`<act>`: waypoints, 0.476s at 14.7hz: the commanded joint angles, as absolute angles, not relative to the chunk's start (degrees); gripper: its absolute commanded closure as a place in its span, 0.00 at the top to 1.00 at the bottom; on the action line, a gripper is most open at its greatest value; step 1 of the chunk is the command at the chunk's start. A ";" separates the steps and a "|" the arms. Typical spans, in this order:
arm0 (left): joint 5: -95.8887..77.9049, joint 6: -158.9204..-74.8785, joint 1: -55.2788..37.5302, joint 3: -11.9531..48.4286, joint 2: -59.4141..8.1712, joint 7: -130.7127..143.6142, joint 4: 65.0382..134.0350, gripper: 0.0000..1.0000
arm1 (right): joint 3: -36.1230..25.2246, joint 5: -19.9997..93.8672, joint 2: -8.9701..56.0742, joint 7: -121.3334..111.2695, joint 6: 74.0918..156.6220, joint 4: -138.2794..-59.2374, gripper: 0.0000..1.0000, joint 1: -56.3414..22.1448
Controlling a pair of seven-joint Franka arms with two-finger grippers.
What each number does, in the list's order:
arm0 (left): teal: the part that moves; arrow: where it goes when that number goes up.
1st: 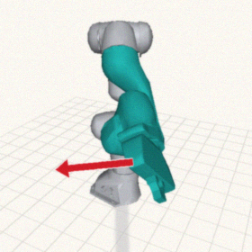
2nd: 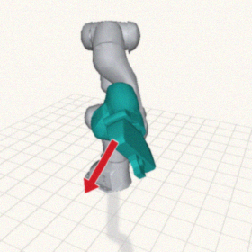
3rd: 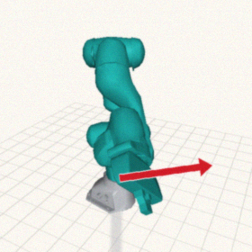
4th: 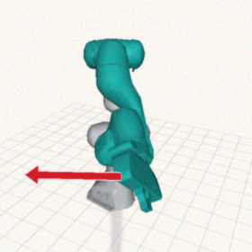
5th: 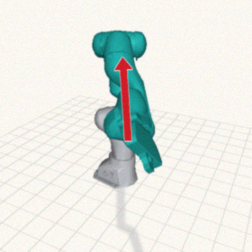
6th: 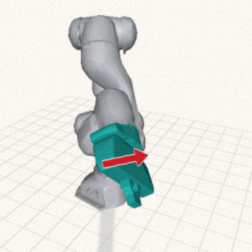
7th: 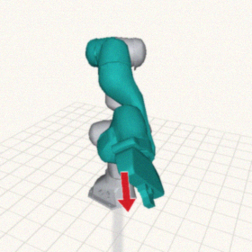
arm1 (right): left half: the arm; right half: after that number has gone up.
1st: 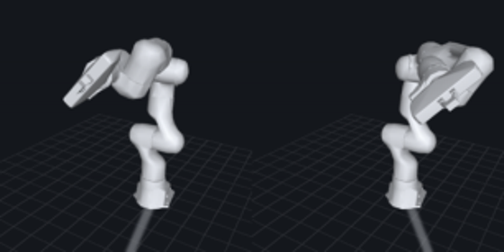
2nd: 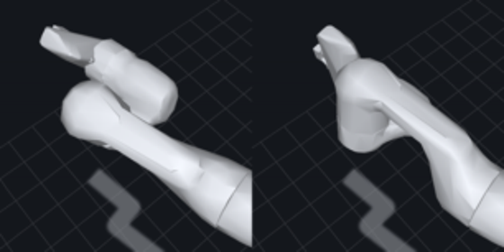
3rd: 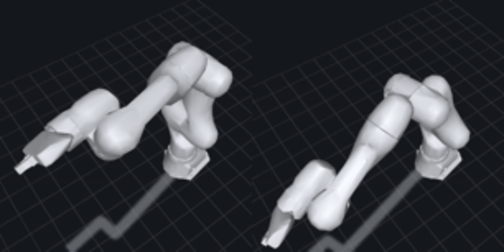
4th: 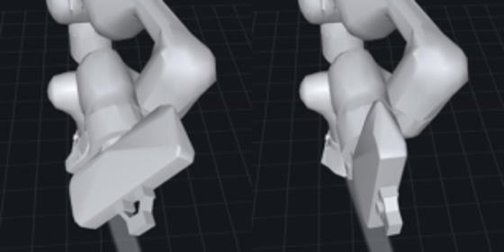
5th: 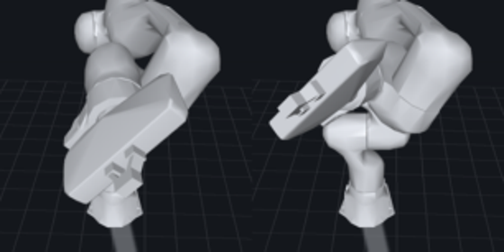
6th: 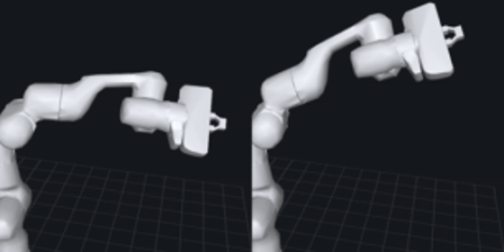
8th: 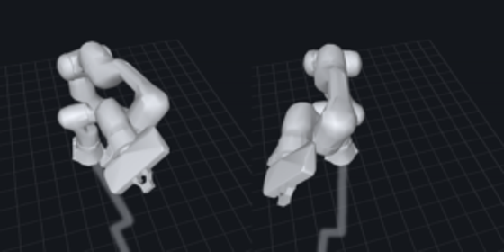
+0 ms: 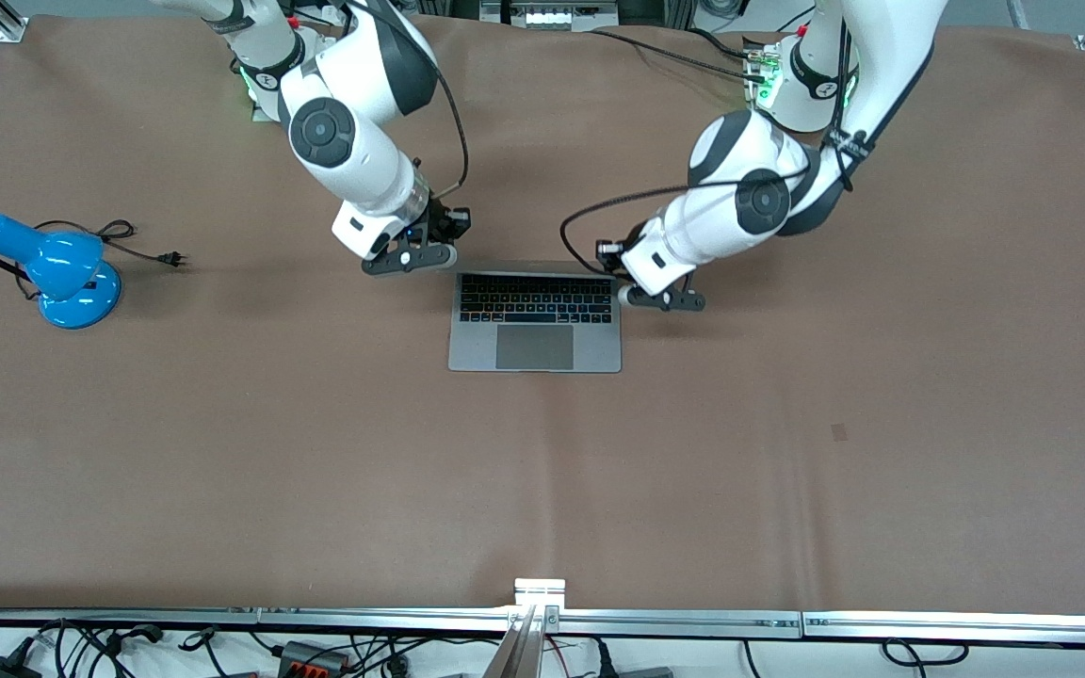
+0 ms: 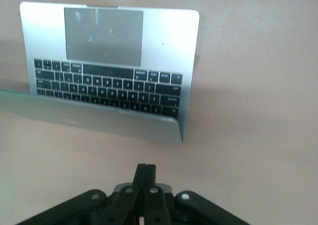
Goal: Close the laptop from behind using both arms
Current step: 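Push the lid down with the right gripper while the left gripper pushes too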
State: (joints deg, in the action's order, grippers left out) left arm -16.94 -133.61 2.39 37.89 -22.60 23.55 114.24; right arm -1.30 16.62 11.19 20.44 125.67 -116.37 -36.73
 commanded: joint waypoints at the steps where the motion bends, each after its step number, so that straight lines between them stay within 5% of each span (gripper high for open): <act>1: -11.35 -133.68 1.76 36.13 -29.43 23.73 108.21 0.00 | -0.88 16.00 17.74 21.00 125.77 -109.97 0.00 -35.16; 7: -8.72 -133.59 -1.56 32.45 -37.79 24.96 103.45 0.00 | -1.32 13.98 28.89 21.09 126.73 -100.91 0.00 -34.54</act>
State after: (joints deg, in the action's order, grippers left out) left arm -11.79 -133.63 1.73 34.72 -34.74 23.57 106.47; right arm -1.47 15.89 23.63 20.44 126.27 -105.76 -34.96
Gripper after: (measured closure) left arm 0.991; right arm 0.991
